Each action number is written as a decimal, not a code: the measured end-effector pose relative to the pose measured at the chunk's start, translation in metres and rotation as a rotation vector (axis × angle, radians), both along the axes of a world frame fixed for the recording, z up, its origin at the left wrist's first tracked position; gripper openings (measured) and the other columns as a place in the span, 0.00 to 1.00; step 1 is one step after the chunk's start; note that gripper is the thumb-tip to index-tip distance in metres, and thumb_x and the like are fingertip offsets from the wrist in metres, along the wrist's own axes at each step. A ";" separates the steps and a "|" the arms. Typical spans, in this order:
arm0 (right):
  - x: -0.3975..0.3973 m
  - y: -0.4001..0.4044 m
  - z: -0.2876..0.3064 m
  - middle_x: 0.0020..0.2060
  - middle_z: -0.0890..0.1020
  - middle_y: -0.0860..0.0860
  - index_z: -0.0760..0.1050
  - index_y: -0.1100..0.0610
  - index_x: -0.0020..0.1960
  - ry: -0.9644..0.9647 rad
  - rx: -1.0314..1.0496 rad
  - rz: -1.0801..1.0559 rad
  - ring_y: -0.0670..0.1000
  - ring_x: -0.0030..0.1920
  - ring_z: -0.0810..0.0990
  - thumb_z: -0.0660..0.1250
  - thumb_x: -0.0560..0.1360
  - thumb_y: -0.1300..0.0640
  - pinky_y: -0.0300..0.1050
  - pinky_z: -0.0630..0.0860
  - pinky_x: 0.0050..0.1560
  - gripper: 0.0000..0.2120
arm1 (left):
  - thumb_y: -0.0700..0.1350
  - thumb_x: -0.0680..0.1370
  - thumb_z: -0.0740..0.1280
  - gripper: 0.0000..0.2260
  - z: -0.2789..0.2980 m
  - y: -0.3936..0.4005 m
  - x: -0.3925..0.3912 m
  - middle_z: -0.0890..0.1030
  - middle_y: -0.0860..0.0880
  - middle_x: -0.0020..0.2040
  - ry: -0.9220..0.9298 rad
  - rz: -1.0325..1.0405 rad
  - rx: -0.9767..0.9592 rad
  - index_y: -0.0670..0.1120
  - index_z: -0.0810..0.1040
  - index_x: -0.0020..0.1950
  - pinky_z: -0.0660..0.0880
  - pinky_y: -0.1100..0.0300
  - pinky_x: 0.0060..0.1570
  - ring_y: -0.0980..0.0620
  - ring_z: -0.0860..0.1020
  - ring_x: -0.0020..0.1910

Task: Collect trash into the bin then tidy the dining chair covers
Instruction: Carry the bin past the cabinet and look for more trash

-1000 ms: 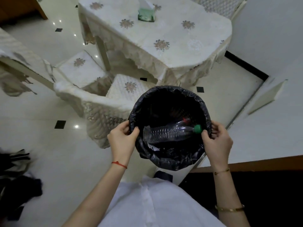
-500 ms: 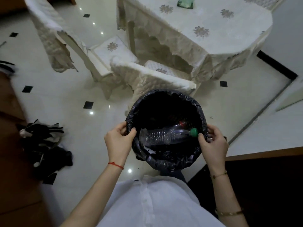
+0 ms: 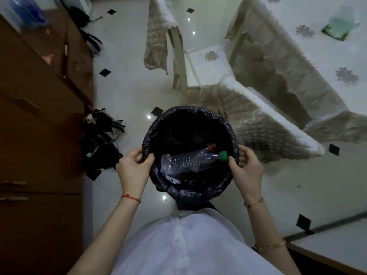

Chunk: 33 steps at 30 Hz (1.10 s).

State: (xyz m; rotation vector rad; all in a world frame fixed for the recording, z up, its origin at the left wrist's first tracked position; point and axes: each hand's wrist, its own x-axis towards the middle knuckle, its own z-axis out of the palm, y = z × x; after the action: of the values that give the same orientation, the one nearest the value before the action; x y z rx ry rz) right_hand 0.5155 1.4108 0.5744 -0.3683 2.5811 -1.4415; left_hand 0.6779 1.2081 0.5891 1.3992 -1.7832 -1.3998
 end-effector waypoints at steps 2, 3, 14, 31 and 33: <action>-0.014 -0.032 -0.002 0.44 0.81 0.47 0.77 0.58 0.58 -0.008 0.004 0.054 0.33 0.41 0.77 0.70 0.72 0.65 0.24 0.72 0.42 0.15 | 0.38 0.73 0.72 0.12 0.003 -0.021 -0.003 0.83 0.52 0.44 -0.004 0.057 -0.007 0.43 0.82 0.57 0.73 0.77 0.41 0.74 0.77 0.36; -0.023 -0.049 -0.003 0.43 0.80 0.45 0.77 0.58 0.58 -0.011 0.008 0.079 0.32 0.40 0.77 0.70 0.72 0.65 0.24 0.71 0.41 0.15 | 0.37 0.73 0.72 0.13 0.005 -0.032 -0.006 0.82 0.54 0.44 -0.011 0.087 -0.015 0.42 0.82 0.57 0.71 0.79 0.39 0.76 0.76 0.35; -0.146 -0.257 0.007 0.45 0.82 0.47 0.77 0.56 0.57 0.015 -0.045 0.374 0.42 0.43 0.80 0.69 0.72 0.64 0.35 0.77 0.47 0.14 | 0.36 0.73 0.72 0.12 0.028 -0.179 -0.084 0.78 0.54 0.44 -0.052 0.352 -0.072 0.39 0.82 0.57 0.67 0.82 0.35 0.71 0.72 0.38; -0.278 -0.548 -0.012 0.44 0.82 0.47 0.77 0.56 0.56 0.031 -0.010 0.531 0.41 0.42 0.80 0.69 0.71 0.64 0.26 0.73 0.43 0.14 | 0.39 0.73 0.73 0.08 -0.005 -0.436 -0.195 0.83 0.55 0.39 -0.047 0.504 -0.019 0.52 0.82 0.45 0.73 0.77 0.38 0.72 0.78 0.34; -0.292 -0.594 -0.015 0.44 0.82 0.47 0.77 0.56 0.56 0.033 -0.001 0.529 0.41 0.42 0.80 0.69 0.71 0.64 0.26 0.74 0.44 0.14 | 0.40 0.72 0.73 0.08 -0.009 -0.481 -0.207 0.84 0.53 0.42 -0.056 0.512 -0.018 0.48 0.84 0.50 0.74 0.76 0.39 0.71 0.78 0.35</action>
State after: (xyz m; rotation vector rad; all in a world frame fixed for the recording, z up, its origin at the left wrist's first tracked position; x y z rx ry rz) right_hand 0.2236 0.8169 0.5596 -0.9909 2.2544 -1.2444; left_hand 0.4705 0.7268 0.5804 1.7407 -1.3263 -1.0745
